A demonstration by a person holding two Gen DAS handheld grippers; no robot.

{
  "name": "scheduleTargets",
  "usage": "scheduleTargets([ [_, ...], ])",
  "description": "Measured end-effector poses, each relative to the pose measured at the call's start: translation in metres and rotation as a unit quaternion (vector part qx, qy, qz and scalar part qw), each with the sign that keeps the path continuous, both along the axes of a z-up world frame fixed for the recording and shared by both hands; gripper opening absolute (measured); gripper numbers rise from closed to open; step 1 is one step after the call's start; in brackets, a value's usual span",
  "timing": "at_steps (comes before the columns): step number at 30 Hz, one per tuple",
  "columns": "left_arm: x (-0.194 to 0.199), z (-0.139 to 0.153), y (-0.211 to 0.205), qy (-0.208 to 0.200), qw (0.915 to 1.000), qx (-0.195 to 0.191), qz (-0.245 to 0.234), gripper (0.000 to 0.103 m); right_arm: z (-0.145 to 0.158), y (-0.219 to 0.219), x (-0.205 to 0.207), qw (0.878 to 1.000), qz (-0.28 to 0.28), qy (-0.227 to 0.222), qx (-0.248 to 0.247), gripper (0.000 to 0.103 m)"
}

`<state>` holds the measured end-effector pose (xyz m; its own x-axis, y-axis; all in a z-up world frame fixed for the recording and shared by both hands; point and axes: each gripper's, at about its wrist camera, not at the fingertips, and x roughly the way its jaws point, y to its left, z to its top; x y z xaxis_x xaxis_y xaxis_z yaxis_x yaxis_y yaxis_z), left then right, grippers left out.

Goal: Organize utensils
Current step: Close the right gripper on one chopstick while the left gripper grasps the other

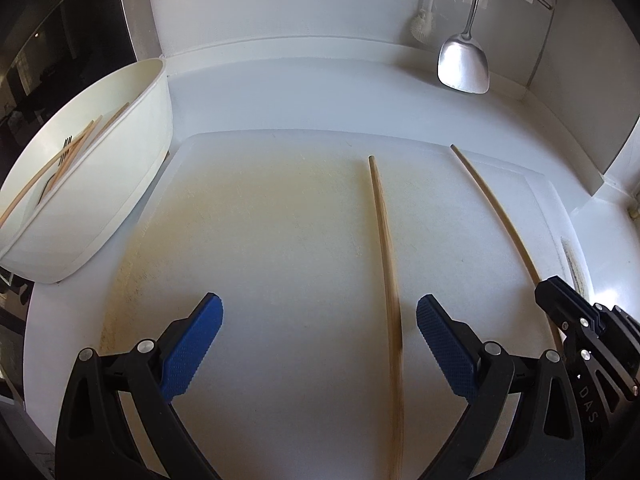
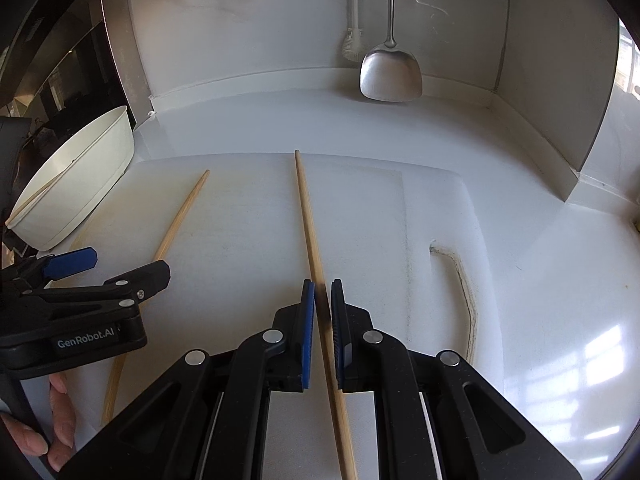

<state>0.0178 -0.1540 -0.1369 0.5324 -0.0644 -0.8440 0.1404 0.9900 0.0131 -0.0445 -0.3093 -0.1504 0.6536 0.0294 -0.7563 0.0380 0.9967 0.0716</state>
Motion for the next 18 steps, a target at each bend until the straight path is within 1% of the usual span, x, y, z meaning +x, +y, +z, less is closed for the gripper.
scheduleTargets([
  [4,-0.001,-0.001,0.0,-0.013,0.9999,-0.001,0.006,0.098,0.0,-0.002,0.004,1.0,0.014,0.001,0.004,0.01],
  [6,0.0,-0.001,0.0,-0.017,0.9998,-0.002,0.01,0.098,0.001,-0.003,0.007,1.0,0.024,0.0,0.012,0.02],
  [7,0.0,-0.001,-0.001,-0.02,0.9998,-0.002,0.01,0.098,0.001,-0.001,0.009,0.999,0.029,-0.001,0.013,0.029],
  [8,0.0,-0.001,-0.001,-0.023,0.9997,-0.002,0.01,0.098,0.001,0.0,0.01,0.999,0.033,-0.001,0.01,0.033],
  [12,0.0,0.0,-0.001,-0.028,0.9996,-0.002,0.007,0.098,0.0,0.007,0.013,0.999,0.048,-0.009,-0.018,0.033],
  [16,-0.003,0.0,-0.001,-0.035,0.9993,-0.003,0.01,0.097,0.0,0.004,0.017,0.998,0.055,-0.012,-0.015,0.032],
  [18,-0.004,0.0,-0.001,-0.037,0.9993,-0.002,0.01,0.096,0.0,0.003,0.017,0.998,0.054,-0.015,-0.019,0.031],
])
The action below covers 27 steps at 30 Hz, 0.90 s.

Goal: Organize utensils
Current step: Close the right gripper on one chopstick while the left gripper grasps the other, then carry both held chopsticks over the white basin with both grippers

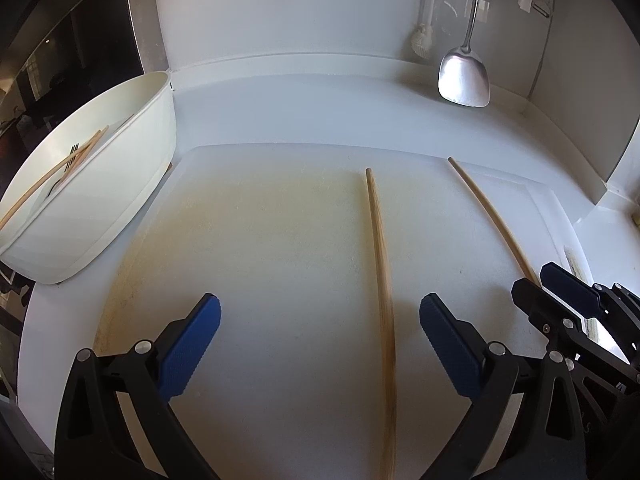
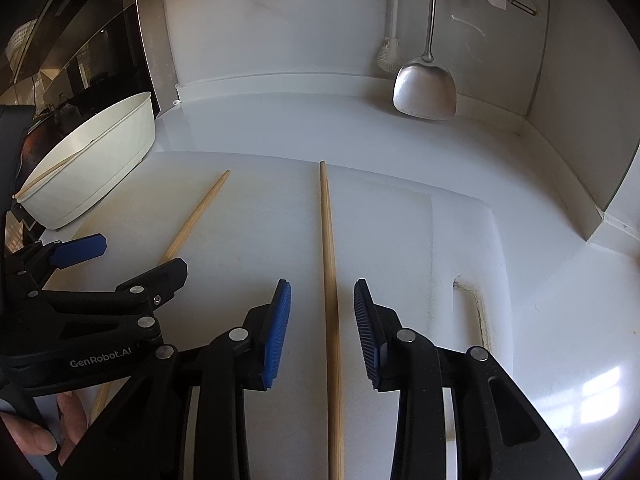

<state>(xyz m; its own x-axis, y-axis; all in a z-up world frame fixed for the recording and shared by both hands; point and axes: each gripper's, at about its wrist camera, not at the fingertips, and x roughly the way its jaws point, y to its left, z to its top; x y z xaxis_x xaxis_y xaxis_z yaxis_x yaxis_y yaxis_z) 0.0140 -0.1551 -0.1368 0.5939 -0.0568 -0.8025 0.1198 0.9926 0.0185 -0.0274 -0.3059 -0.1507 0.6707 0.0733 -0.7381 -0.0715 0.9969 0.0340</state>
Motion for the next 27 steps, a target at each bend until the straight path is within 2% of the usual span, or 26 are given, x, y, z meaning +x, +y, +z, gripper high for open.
scheduleTargets([
  [5,-0.006,0.002,-0.002,-0.008,1.0,0.0,0.0,0.085,-0.002,-0.001,-0.003,1.0,-0.002,-0.007,-0.004,0.013],
  [8,-0.005,0.004,-0.004,-0.002,1.0,-0.001,-0.004,0.079,-0.003,0.0,-0.003,1.0,-0.01,-0.011,-0.011,0.007],
  [10,-0.005,0.006,-0.008,-0.002,0.9999,0.0,-0.011,0.069,-0.003,0.0,-0.003,1.0,-0.012,-0.013,-0.016,0.007],
  [12,-0.007,0.009,-0.015,-0.005,0.9997,0.001,-0.026,0.042,-0.003,0.001,-0.003,1.0,-0.014,-0.013,-0.02,0.007],
  [13,-0.009,0.01,-0.019,-0.006,0.9994,0.004,-0.034,0.034,-0.003,0.002,-0.003,1.0,-0.014,-0.013,-0.024,0.006],
  [14,-0.01,0.01,-0.024,-0.008,0.9991,0.008,-0.041,0.018,-0.003,0.003,-0.003,0.999,-0.015,-0.013,-0.028,0.006],
  [15,-0.011,0.01,-0.028,-0.009,0.9988,0.012,-0.047,0.007,-0.003,0.004,-0.004,0.999,-0.017,-0.015,-0.031,0.006],
  [17,-0.012,0.01,-0.03,-0.01,0.9987,0.019,-0.047,0.007,-0.003,0.004,-0.004,0.999,-0.02,-0.015,-0.03,0.006],
  [20,-0.009,0.013,-0.019,0.008,0.999,-0.013,-0.041,0.007,-0.003,0.0,-0.007,1.0,-0.026,-0.012,-0.01,0.006],
  [27,-0.021,0.027,-0.006,0.029,0.998,-0.042,-0.038,0.007,0.007,-0.002,-0.024,0.999,-0.037,-0.009,0.036,0.006],
])
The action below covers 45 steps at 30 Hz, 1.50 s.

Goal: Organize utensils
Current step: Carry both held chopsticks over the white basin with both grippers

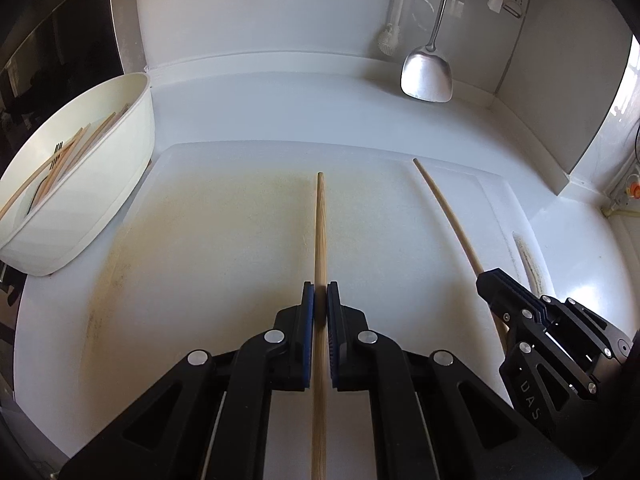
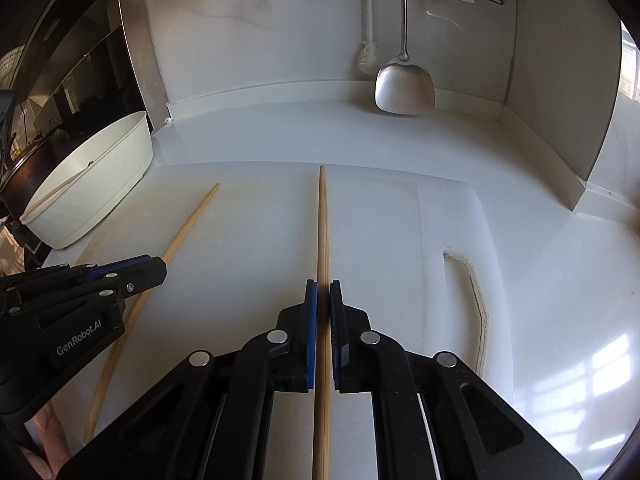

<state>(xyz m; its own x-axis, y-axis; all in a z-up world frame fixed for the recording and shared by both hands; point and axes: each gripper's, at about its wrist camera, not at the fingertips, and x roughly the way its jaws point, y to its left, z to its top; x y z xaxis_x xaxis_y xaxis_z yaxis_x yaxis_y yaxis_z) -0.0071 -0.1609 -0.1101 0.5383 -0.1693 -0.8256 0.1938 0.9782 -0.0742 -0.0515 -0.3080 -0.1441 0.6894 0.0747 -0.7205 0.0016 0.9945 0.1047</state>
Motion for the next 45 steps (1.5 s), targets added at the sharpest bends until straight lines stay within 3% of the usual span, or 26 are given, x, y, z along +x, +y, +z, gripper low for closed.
scheduleTargets([
  [6,-0.017,0.04,0.017,-0.011,0.9996,-0.025,0.0,0.007,0.028,0.011,-0.018,0.999,0.001,-0.015,0.032,0.006],
  [12,-0.022,0.088,0.067,-0.034,0.9984,-0.033,0.032,0.007,0.069,0.04,-0.02,0.998,0.024,-0.037,0.043,0.006],
  [18,-0.008,0.119,0.148,-0.051,0.9956,-0.027,0.074,0.007,0.111,0.101,0.004,0.995,0.058,-0.052,0.056,0.006],
  [23,0.021,0.132,0.226,-0.062,0.9925,-0.03,0.102,0.007,0.131,0.179,0.038,0.993,0.089,-0.063,0.053,0.006],
  [28,0.063,0.133,0.298,-0.054,0.9926,-0.029,0.105,0.007,0.132,0.248,0.083,0.992,0.101,-0.039,0.068,0.006],
  [33,0.106,0.114,0.338,-0.021,0.9951,-0.03,0.092,0.007,0.124,0.294,0.121,0.993,0.084,-0.015,0.083,0.006],
  [45,0.167,0.063,0.332,0.058,0.9954,-0.053,0.055,0.007,0.105,0.322,0.182,0.995,0.058,0.036,0.076,0.006],
])
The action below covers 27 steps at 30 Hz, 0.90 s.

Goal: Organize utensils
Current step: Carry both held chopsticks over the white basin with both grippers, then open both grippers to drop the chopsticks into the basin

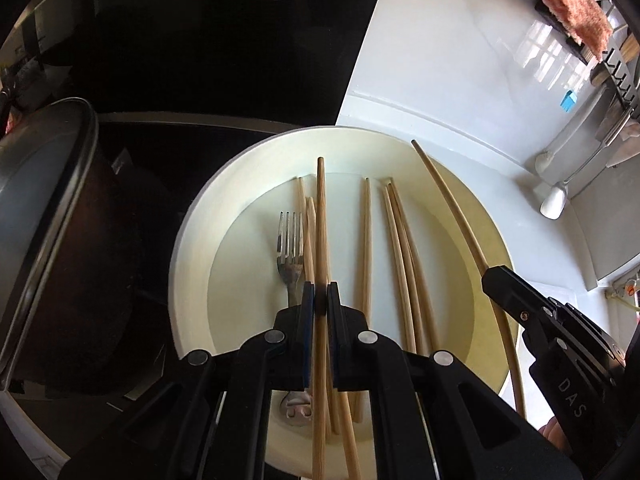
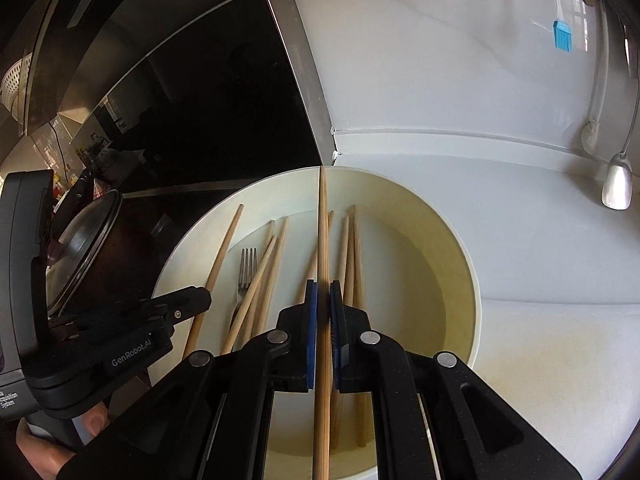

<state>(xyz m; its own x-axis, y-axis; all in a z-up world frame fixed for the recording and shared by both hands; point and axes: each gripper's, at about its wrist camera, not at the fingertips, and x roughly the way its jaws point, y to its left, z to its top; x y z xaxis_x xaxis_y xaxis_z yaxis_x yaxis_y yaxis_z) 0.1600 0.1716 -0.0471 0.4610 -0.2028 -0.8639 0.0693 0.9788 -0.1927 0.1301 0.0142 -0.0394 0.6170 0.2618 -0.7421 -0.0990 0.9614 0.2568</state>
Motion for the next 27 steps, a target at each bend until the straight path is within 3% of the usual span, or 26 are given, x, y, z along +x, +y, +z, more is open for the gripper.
scheduleTargets([
  [12,0.035,-0.029,-0.011,0.034,0.9991,0.019,0.02,0.007,-0.037,-0.002,0.039,0.998,0.011,0.068,0.01,0.006],
  [18,0.036,-0.031,-0.011,0.044,0.9982,0.023,0.035,0.009,-0.042,0.003,0.046,0.996,0.03,0.079,-0.007,0.006],
  [19,0.034,-0.029,-0.009,0.043,0.998,0.026,0.038,0.012,-0.041,0.002,0.045,0.997,0.03,0.075,-0.009,0.007],
  [20,0.031,-0.026,-0.006,0.042,0.9978,0.03,0.042,0.024,-0.039,0.001,0.045,0.997,0.029,0.072,-0.012,0.013],
  [21,0.029,-0.023,-0.004,0.039,0.9976,0.033,0.047,0.043,-0.035,-0.001,0.043,0.997,0.027,0.066,-0.014,0.017],
  [23,0.021,-0.015,0.003,0.03,0.9968,0.039,0.063,0.068,-0.027,-0.007,0.039,0.998,0.019,0.049,-0.019,0.041],
  [27,0.008,-0.004,0.01,0.023,0.9957,0.051,0.074,0.076,-0.01,-0.019,0.03,0.999,0.012,0.029,-0.016,0.045],
])
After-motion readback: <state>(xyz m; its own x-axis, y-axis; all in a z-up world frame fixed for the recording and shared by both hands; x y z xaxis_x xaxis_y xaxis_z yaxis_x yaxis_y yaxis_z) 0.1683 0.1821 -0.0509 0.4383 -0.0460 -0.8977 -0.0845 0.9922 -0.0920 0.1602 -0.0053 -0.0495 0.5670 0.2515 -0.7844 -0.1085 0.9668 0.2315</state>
